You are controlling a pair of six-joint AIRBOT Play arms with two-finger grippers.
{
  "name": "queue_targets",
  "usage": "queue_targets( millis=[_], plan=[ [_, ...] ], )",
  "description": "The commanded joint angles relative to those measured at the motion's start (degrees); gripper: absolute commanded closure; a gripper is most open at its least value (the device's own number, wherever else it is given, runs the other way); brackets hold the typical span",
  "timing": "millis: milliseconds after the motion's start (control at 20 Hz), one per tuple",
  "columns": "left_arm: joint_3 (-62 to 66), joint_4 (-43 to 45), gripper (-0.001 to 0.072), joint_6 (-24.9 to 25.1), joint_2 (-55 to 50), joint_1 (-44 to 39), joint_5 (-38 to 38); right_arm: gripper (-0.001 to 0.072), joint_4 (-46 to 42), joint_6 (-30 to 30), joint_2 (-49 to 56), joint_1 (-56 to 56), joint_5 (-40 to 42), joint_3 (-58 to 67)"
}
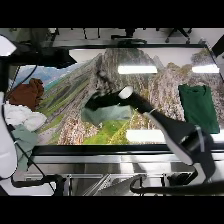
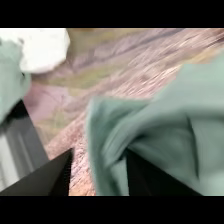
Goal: Fold the shirts.
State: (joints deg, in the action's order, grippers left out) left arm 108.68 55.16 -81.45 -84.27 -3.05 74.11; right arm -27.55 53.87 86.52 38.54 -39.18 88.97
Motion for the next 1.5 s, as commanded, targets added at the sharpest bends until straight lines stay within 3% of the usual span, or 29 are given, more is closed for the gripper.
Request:
queue_targets(
  millis=[0,150,350,450,550,700,900,1150,1200,1300,1350,1450],
  plan=[
    [-3.69,0.20,0.0698,2.08,5.92,4.02,-0.90,0.0326,-0.70,-3.32,6.73,7.89,8.61,0.04],
    [-3.96,0.17,0.0698,2.60,5.40,3.80,-0.42,0.0326,-2.75,-2.34,2.21,2.34,2.27,0.04],
    [-3.96,0.13,0.0698,2.97,4.42,2.38,-0.50,0.0310,-14.14,7.85,-5.20,-11.41,-6.49,0.02],
    [-3.96,0.22,0.0698,3.02,3.91,2.25,-0.15,0.0036,-21.64,16.28,-6.91,-19.34,-11.91,0.02],
    [-3.98,0.17,0.0698,3.04,3.30,2.25,0.76,0.0032,-25.86,22.80,-6.49,-26.32,-18.95,-0.26],
    [-3.96,0.20,0.0698,3.06,2.21,2.25,2.16,0.0031,-25.77,23.37,-2.99,-30.95,-24.83,-1.53],
    [-3.98,0.13,0.0698,3.04,0.61,2.21,2.91,0.0031,-21.70,22.45,3.85,-29.44,-25.44,-1.64],
    [-3.98,0.15,0.0698,3.04,0.33,2.21,3.30,0.0037,-6.32,15.15,8.94,-26.58,-24.90,-1.62],
    [-3.98,0.15,0.0698,3.06,0.33,2.21,3.30,0.0182,-3.89,13.64,9.40,-26.23,-24.55,-1.62],
    [-3.98,0.13,0.0698,3.04,0.33,2.19,3.37,0.0576,0.92,10.05,9.55,-26.14,-24.57,-1.62],
    [-3.98,0.13,0.0698,3.04,0.33,2.21,3.54,0.0688,3.50,9.16,9.25,-26.29,-24.92,-1.60],
    [-3.98,0.13,0.0698,3.04,0.33,2.21,4.13,0.0690,5.31,7.41,7.21,-27.47,-25.66,-0.79]
  ],
)
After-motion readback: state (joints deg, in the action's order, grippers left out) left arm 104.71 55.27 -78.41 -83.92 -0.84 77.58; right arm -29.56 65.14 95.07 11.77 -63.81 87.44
